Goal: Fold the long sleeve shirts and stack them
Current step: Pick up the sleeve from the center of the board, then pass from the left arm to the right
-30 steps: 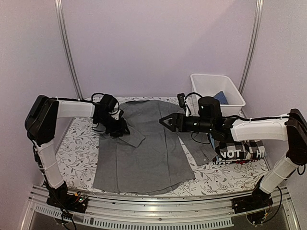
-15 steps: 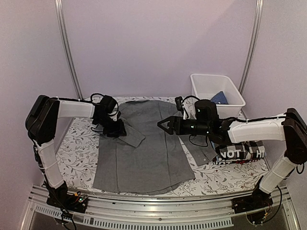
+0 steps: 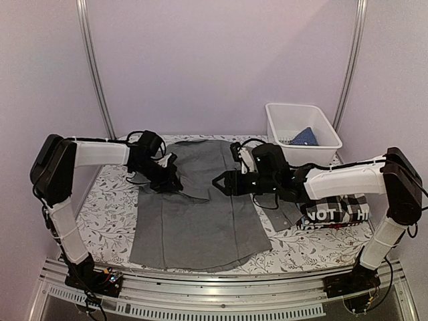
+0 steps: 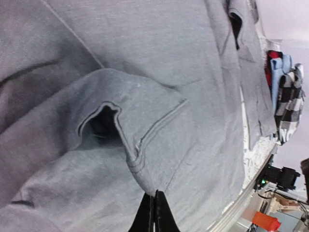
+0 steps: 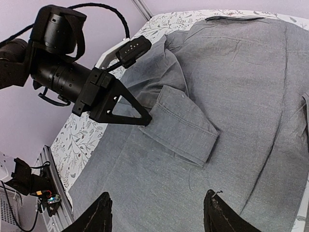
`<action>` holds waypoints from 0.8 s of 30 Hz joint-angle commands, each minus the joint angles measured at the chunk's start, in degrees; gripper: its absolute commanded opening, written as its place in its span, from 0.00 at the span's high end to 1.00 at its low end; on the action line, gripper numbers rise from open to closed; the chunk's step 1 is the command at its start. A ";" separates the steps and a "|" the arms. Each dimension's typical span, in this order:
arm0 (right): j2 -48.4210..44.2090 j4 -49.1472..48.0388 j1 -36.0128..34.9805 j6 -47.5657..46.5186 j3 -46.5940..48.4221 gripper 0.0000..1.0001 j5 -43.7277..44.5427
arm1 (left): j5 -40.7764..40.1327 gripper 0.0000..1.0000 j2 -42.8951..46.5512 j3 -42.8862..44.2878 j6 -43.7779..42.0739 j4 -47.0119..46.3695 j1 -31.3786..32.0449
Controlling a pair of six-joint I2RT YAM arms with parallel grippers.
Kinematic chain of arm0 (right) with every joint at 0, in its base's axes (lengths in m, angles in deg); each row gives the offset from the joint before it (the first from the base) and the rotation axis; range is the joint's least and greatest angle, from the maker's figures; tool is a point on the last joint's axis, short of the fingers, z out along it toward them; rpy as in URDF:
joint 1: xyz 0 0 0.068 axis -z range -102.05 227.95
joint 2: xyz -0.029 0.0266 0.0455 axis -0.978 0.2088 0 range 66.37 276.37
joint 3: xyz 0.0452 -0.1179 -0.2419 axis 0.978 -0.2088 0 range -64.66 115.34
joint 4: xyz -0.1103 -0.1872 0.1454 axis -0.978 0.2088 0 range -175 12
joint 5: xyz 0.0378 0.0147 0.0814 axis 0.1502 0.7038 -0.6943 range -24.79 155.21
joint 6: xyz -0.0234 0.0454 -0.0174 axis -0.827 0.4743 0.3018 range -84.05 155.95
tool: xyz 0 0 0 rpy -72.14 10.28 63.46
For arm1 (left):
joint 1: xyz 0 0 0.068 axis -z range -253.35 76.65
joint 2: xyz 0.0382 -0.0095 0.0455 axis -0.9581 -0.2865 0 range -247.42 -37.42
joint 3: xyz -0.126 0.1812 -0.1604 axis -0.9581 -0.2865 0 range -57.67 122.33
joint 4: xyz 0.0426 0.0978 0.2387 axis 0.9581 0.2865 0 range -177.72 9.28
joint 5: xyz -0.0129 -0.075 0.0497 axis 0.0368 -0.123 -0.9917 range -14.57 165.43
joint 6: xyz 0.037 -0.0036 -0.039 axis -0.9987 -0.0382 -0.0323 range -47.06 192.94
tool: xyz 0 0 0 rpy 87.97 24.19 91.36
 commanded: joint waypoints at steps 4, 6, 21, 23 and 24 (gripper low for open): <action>5.93 4.86 -3.87 -12.06 8.07 0.40 10.48 | 10.00 1.00 6.96 -1.36 4.61 -2.82 2.20; 7.68 5.16 -4.70 -14.10 10.19 0.41 11.42 | 11.46 1.00 7.89 -1.77 6.24 -4.14 2.53; 19.10 8.12 -8.92 -20.40 20.90 0.43 16.11 | 14.11 1.00 10.74 -1.14 10.68 -7.07 3.34; 19.34 7.89 -8.96 -20.42 21.19 0.44 16.86 | 14.27 1.00 10.63 -0.94 10.71 -7.13 3.34; 19.44 7.86 -8.97 -20.39 21.36 0.45 17.57 | 14.38 1.00 10.73 -0.96 10.67 -7.11 3.27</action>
